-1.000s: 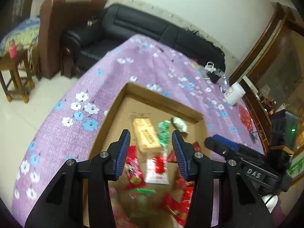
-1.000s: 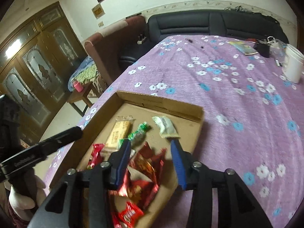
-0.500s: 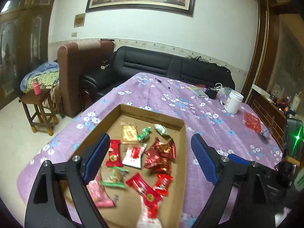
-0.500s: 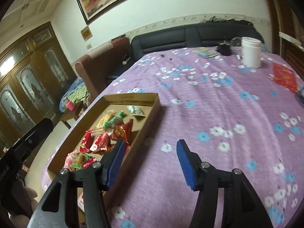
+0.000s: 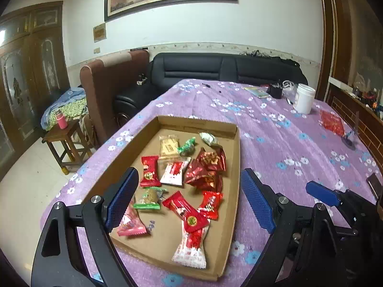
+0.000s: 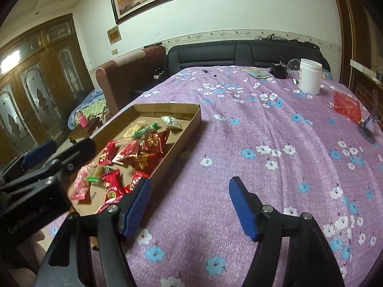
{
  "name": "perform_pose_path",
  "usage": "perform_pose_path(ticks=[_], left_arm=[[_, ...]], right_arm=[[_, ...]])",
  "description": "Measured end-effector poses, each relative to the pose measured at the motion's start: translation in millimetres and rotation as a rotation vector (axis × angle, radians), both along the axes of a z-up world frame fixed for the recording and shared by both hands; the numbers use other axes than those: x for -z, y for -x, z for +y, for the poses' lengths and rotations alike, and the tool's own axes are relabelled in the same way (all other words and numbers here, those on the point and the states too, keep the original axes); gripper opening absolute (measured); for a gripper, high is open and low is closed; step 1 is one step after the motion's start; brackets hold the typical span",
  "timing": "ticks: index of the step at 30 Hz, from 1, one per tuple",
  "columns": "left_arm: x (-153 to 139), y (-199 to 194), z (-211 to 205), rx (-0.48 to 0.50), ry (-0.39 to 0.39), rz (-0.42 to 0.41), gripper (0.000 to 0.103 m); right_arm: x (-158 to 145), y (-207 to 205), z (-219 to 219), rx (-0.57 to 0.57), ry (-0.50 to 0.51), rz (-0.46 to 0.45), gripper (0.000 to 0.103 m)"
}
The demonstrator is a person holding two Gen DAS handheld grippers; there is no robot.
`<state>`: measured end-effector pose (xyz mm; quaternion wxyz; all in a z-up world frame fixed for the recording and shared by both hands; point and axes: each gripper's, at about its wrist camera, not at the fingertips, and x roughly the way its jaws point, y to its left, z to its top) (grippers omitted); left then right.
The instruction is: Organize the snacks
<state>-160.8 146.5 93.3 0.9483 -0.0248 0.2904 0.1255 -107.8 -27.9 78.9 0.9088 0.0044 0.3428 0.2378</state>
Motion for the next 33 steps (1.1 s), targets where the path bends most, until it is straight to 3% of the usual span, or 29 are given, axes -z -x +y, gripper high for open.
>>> perform_pose_path(ticks=[24, 33], left_arm=[[20.8, -8.8, 12.6, 0.015, 0.067, 0.081, 0.088], [19.6, -4.3, 21.4, -0.008, 0.070, 0.056, 0.088]], right_arm=[[10.0, 10.5, 22.6, -0.030, 0.087, -0.005, 0.075], [11.5, 11.5, 31.2, -0.041, 0.105, -0.003, 0.075]])
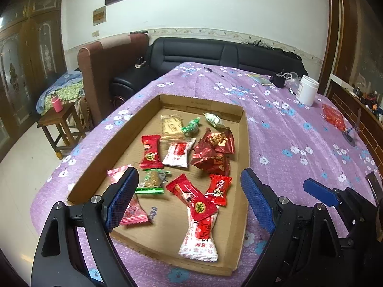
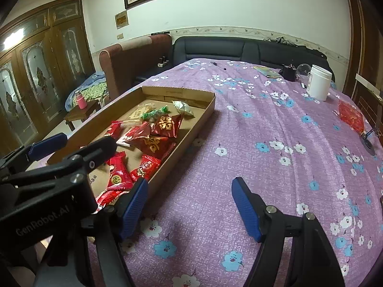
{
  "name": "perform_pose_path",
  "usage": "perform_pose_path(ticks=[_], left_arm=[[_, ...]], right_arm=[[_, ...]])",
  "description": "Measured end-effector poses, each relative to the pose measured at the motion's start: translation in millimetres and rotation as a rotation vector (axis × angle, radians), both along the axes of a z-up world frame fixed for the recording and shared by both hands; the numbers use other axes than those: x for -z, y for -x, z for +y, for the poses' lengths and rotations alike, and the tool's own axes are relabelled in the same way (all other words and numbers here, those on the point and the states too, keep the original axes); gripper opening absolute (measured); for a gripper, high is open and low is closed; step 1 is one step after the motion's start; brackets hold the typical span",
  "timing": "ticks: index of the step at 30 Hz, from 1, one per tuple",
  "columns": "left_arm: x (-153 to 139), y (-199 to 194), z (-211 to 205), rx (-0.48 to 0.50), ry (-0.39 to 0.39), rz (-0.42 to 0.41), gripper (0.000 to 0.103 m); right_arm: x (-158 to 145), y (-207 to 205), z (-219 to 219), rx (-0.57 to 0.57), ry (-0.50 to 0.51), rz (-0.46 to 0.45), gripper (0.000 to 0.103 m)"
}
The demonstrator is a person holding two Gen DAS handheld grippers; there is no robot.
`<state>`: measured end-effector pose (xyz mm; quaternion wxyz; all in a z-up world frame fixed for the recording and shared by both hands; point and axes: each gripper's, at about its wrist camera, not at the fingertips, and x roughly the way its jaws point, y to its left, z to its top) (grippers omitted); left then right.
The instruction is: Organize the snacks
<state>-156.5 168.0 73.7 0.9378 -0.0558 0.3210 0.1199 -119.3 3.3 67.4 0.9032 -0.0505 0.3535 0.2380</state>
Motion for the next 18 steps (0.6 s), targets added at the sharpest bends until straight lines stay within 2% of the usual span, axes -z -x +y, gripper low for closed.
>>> perform_pose_path(ticks=[2, 8, 11, 14, 16, 18], left_arm=[[-4.6, 6.5, 0.6, -0.034, -0.023, -0.033, 0.088], [-31.1, 48.3, -13.9, -0.139, -0.190, -0.260, 0.088], [-29.4, 51.4, -20.3, -0.140, -0.239, -0.271, 0.097], [-22.1, 39.8, -13.0, -0.080, -0.146, -0.186, 0.098], [-17.2, 34.7, -6.9, -0.070, -0.068, -0.139, 0.098], [-13.9, 29.7, -4.2, -0.071, -0.030, -0.105, 0.098]], right_arm=[[-1.0, 2.2, 1.1, -0.003, 0.001, -0.005, 0.075], [-6.4, 8.3, 0.4, -0.007, -0.005, -0.039, 0.075], [-7.7, 10.7, 0.8, -0.012, -0.008, -0.050, 0.075], [-8.3, 13.2, 0.3, -0.016, -0.010, -0.057, 0.075], [-8.7, 14.7, -1.2, -0.019, -0.009, -0.063, 0.075], [-9.3, 16.2, -3.2, -0.019, -0.005, -0.074, 0.076]])
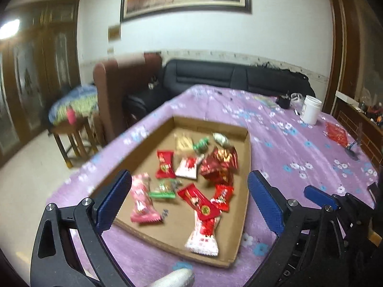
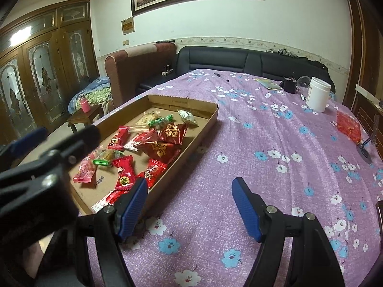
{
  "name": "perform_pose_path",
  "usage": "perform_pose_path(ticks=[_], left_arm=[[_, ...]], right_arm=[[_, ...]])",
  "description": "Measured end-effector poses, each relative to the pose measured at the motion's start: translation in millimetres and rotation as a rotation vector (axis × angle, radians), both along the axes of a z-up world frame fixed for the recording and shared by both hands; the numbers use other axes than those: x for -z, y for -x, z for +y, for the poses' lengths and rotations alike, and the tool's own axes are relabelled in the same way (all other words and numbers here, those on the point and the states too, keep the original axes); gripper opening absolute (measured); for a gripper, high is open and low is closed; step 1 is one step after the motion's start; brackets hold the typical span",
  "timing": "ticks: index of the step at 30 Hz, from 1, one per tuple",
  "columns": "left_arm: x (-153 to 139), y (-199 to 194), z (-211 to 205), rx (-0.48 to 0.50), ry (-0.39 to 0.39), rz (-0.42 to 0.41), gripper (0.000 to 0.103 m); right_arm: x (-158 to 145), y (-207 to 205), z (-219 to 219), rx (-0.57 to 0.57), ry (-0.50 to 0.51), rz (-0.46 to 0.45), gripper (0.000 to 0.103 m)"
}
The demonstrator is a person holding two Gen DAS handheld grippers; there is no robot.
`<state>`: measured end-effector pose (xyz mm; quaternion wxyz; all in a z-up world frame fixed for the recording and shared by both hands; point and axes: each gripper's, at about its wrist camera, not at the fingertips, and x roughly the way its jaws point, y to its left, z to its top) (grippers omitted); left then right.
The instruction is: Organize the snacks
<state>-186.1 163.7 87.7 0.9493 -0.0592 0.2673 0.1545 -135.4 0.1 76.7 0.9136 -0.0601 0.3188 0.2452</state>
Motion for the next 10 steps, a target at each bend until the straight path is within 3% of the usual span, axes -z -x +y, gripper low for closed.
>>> perform_pose_path(ticks=[5, 8, 10], left_arm=[[-0.6, -8.9, -9.6, 0.021, 0.037, 0.050, 0.098], [0.5, -22.6, -26.1, 0.113, 0.067, 0.109, 0.098], [-0.1, -34.6, -44.5, 0.162, 0.048, 0.135, 0.098]], right_arm=[[-3.1, 1.1, -7.6, -0.004, -0.001, -0.024, 0.079], [-6.6, -1.6, -18.3, 0.010, 0.001, -0.022, 0.079], [-9.7, -8.1, -32.6, 0.049, 0.008, -0.019, 0.081]])
